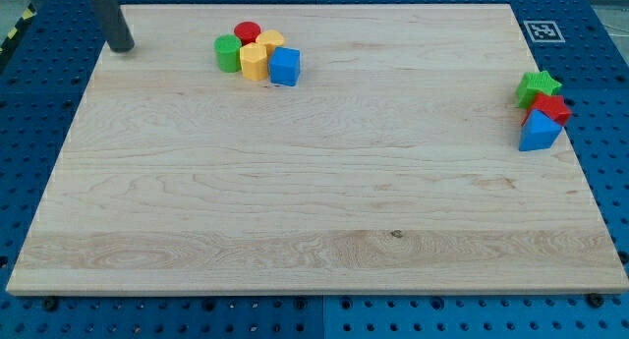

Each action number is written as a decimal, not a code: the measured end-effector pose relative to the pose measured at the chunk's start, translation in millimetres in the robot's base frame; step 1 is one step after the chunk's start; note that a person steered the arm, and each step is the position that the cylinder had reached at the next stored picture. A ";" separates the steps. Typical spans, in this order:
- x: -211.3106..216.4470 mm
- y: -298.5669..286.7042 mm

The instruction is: Separate the blue cube from the yellow blocks

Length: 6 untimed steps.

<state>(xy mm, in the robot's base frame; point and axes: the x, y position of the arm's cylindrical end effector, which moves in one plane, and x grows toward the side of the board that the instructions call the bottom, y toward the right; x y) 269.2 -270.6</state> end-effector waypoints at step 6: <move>127.1 397.8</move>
